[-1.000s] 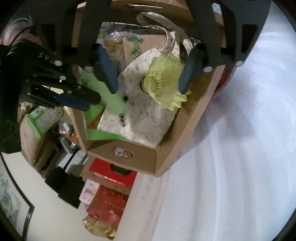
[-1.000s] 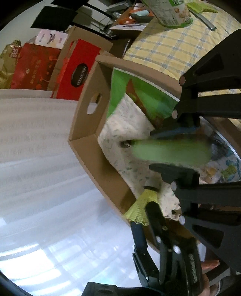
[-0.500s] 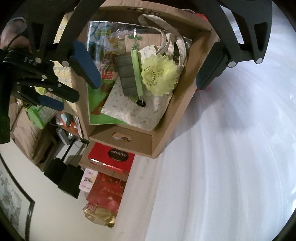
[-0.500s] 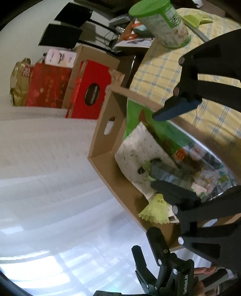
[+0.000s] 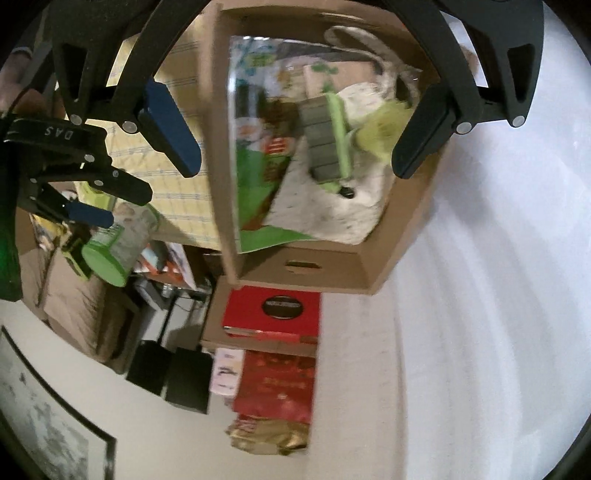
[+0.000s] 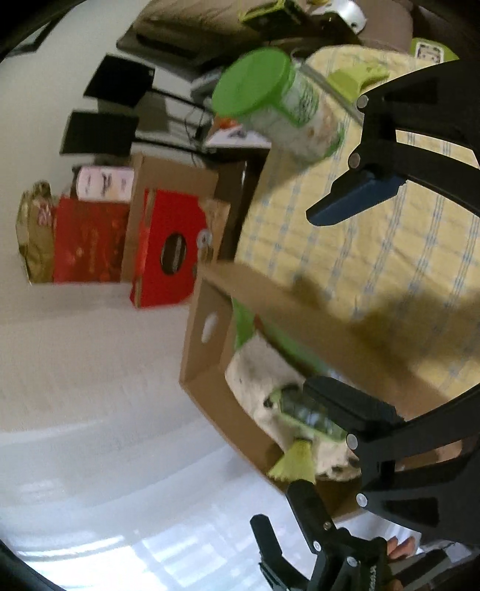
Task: Organize objects
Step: 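Move both tools from the box back over the table toward the lime squeegee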
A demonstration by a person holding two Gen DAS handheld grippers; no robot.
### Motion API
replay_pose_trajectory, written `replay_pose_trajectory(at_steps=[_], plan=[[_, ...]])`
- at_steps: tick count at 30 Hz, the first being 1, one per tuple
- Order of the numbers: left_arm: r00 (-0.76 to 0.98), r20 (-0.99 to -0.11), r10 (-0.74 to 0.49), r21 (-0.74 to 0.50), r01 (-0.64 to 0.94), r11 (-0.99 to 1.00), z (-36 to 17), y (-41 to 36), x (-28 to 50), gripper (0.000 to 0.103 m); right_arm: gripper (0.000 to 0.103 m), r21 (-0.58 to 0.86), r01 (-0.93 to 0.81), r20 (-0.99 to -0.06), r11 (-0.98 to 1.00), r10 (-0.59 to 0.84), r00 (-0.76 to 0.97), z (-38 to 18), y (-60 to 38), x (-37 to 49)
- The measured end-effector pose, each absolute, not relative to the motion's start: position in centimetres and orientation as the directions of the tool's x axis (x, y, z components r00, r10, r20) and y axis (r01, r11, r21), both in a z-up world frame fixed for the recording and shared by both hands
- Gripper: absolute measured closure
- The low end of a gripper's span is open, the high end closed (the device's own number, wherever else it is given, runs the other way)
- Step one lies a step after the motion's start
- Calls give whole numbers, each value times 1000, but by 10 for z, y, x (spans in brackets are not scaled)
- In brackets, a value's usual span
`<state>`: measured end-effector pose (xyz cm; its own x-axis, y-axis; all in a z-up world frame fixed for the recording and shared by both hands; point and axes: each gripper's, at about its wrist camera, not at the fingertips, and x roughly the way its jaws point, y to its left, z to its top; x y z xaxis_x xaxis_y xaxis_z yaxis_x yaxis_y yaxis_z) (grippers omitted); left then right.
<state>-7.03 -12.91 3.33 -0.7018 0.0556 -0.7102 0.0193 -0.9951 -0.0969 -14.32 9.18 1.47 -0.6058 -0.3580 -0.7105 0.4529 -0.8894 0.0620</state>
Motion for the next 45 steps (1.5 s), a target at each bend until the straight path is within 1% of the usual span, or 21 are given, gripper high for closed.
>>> replay_pose_trajectory(at_steps=[5, 10, 17, 27, 35, 38, 41, 45], plan=[[-707, -697, 118, -131, -36, -991, 36, -100, -76, 0, 18, 56, 409, -704, -911, -327, -631, 21, 126, -142], [-679, -704, 210, -181, -115, -977, 31, -62, -87, 0, 17, 47, 363, -707, -931, -288, -646, 23, 157, -143], [-679, -688, 256, -162, -201, -966, 25, -13, -98, 0, 18, 67, 286, -710, -956, -247, -659, 19, 211, -146], [-578, -731, 363, -211, -315, -925, -5, 52, -124, 0, 18, 102, 150, -722, -983, -177, -669, 6, 302, -160], [-524, -752, 400, -208, -387, -898, -39, 106, -137, 1, 20, 83, 88, -748, -993, -121, -653, -24, 347, -174], [-501, -767, 400, -193, -414, -889, -52, 125, -141, 4, 22, 59, 86, -762, -995, -101, -639, -40, 355, -181], [-487, -782, 390, -170, -434, -885, -64, 142, -147, 5, 24, 43, 99, -779, -994, -95, -620, -57, 360, -188], [-474, -798, 373, -142, -454, -880, -76, 159, -155, 13, 28, 42, 131, -805, -991, -111, -583, -79, 363, -199]])
